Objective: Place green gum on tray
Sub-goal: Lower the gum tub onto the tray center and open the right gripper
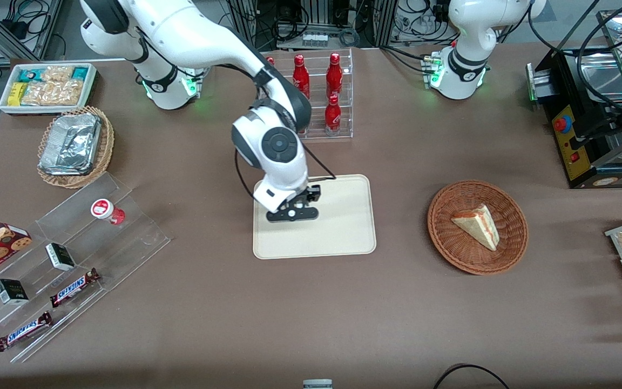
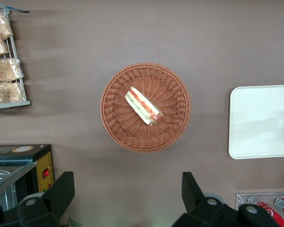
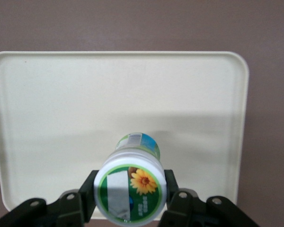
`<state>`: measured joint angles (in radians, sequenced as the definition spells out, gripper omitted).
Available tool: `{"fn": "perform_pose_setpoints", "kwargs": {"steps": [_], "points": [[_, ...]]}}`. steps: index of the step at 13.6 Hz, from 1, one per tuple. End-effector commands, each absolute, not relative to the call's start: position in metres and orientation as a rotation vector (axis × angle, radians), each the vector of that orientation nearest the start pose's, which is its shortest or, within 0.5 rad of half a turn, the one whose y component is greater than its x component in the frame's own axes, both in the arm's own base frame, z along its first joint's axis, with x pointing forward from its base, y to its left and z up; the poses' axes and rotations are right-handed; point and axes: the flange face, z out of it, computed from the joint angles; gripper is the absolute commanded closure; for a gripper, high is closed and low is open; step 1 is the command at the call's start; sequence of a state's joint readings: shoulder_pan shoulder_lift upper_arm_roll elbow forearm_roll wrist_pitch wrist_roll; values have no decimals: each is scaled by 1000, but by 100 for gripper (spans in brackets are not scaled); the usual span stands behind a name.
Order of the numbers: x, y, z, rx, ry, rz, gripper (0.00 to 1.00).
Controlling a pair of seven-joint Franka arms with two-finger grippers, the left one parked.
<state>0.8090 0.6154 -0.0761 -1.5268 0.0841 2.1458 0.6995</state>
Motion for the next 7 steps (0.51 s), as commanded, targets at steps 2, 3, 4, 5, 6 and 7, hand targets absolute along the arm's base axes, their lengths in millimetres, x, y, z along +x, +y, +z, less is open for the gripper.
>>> {"fn": "perform_pose_setpoints", "kwargs": {"steps": [2, 3, 4, 5, 6, 7], "points": [[514, 505, 271, -3096, 93, -3, 100], [512, 507, 262, -3099, 86, -1, 100], [511, 508, 257, -3095, 89, -5, 100], [512, 509, 253, -3087, 96, -7, 100], [513, 508, 250, -3086, 100, -3, 100], [513, 508, 244, -3086, 102, -3, 100]]}}
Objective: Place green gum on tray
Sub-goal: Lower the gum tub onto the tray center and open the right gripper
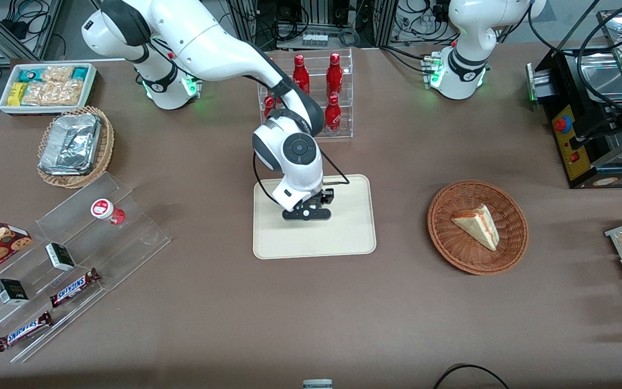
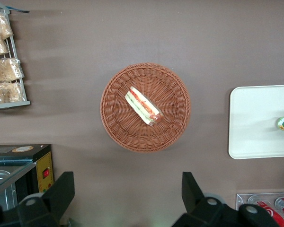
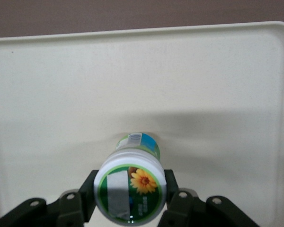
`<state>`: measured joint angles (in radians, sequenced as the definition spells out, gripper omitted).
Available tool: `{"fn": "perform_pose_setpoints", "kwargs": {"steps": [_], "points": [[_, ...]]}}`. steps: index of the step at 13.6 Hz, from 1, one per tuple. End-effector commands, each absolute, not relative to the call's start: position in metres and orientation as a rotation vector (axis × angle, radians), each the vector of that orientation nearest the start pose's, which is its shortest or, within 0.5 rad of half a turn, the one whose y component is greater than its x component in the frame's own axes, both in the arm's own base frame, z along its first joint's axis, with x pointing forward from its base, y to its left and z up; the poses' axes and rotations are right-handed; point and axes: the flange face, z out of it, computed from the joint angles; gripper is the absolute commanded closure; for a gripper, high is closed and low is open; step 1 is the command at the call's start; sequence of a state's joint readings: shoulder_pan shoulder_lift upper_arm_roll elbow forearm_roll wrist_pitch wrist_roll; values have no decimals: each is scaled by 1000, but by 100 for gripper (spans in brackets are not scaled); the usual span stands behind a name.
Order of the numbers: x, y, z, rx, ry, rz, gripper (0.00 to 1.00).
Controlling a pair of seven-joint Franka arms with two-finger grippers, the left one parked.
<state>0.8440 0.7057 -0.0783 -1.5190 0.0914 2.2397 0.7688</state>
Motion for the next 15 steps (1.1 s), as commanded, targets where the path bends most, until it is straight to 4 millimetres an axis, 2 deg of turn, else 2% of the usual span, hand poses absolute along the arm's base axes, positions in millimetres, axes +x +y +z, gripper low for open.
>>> {"fn": "perform_pose_setpoints", "kwargs": {"steps": [1, 2, 3, 4, 5, 6, 7, 15], "points": [[513, 508, 243, -3079, 103, -16, 100], [513, 508, 239, -3078, 101, -20, 100], [513, 508, 234, -3082, 94, -17, 81], [514, 507, 231, -3083, 97, -16, 42], [514, 506, 230, -3085, 86, -17, 24], [513, 507, 229, -3084, 74, -30, 10], [512, 506, 226, -3087, 68, -34, 1], [508, 508, 232, -3096, -27, -30, 1]]}}
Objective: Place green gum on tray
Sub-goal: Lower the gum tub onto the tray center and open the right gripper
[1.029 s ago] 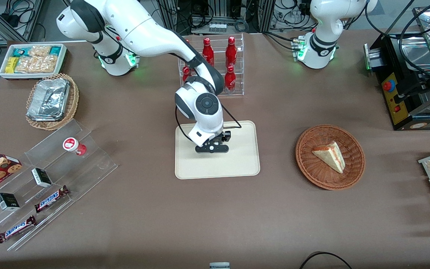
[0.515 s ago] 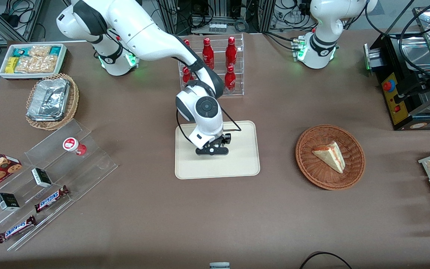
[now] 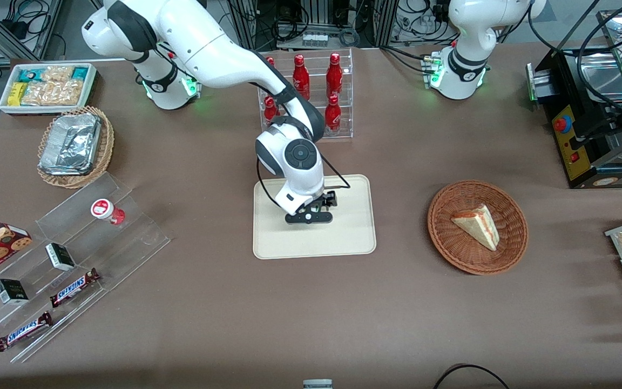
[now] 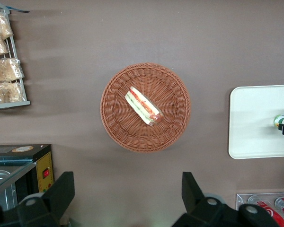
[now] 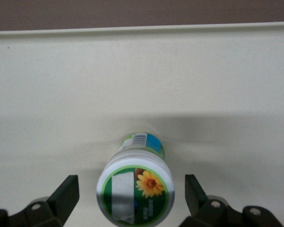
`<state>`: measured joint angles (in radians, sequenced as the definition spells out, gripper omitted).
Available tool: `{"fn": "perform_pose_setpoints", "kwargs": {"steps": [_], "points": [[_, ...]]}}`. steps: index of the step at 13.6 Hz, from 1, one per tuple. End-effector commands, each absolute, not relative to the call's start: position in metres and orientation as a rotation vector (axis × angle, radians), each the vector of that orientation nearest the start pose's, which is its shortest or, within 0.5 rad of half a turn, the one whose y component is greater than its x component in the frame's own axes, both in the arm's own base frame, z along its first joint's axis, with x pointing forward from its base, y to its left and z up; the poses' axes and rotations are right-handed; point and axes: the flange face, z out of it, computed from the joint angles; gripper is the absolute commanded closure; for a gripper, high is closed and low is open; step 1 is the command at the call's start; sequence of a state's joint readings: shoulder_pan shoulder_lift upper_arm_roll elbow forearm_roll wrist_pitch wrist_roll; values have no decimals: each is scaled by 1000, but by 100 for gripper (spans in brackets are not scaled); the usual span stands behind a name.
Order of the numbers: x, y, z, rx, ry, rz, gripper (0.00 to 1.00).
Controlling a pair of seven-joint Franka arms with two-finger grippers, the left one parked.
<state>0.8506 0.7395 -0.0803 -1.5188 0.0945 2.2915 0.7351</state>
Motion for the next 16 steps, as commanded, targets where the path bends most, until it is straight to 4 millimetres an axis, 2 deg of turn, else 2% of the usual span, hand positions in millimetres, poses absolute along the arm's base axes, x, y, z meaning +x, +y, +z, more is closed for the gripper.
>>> {"fn": "perform_pose_setpoints", "kwargs": {"steps": [1, 3, 7, 12, 14, 16], "points": [[509, 507, 237, -3091, -36, -34, 1], [507, 505, 247, -3107, -41, -2, 1], [510, 496, 283, -3116, -80, 29, 1], [512, 482, 342, -3109, -105, 38, 1], [518, 462, 362, -3123, -147, 88, 1], [530, 431, 385, -3128, -217, 141, 1]]}}
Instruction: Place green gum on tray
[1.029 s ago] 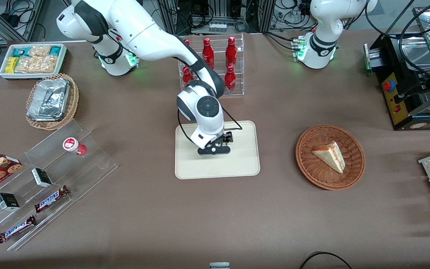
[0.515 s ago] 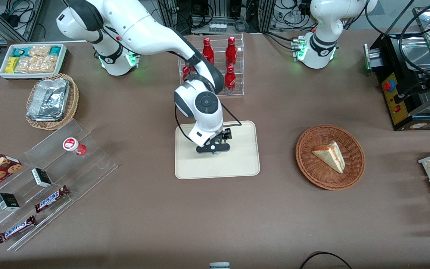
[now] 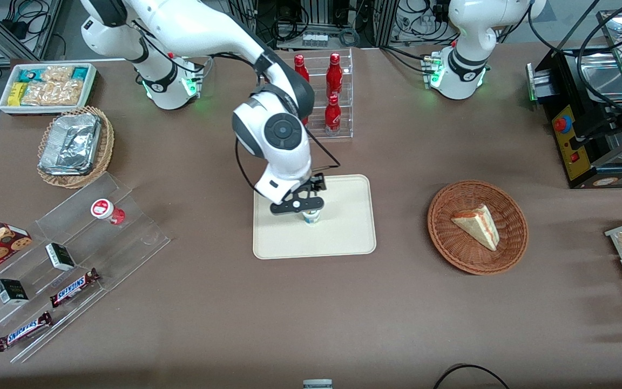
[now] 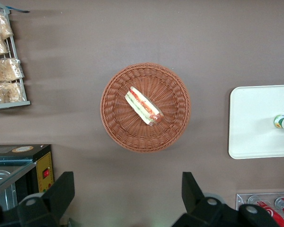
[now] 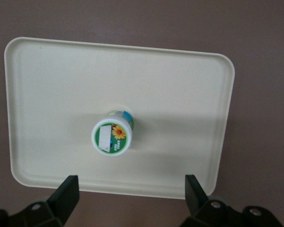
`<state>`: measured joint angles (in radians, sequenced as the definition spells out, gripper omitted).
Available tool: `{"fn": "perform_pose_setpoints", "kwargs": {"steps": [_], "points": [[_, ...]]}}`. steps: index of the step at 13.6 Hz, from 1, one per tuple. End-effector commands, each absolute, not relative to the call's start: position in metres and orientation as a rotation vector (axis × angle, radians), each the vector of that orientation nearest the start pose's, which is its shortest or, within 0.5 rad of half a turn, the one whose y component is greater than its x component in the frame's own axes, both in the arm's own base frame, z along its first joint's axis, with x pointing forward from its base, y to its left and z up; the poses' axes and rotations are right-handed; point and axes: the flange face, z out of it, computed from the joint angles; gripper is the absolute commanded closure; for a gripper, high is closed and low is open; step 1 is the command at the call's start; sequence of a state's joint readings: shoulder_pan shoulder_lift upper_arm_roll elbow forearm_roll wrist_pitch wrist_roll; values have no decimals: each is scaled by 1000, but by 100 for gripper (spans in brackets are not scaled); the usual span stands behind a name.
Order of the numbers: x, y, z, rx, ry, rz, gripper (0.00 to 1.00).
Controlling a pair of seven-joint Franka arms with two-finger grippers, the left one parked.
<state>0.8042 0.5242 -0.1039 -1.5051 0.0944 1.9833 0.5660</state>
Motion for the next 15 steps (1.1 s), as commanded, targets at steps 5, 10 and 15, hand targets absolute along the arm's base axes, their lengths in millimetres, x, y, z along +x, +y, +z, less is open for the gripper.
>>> {"fn": "perform_pose_setpoints", "kwargs": {"steps": [5, 10, 15], "points": [[560, 347, 431, -3113, -345, 248, 1], [602, 236, 451, -3056, -483, 292, 1], [619, 106, 470, -3035, -357, 244, 1]]}}
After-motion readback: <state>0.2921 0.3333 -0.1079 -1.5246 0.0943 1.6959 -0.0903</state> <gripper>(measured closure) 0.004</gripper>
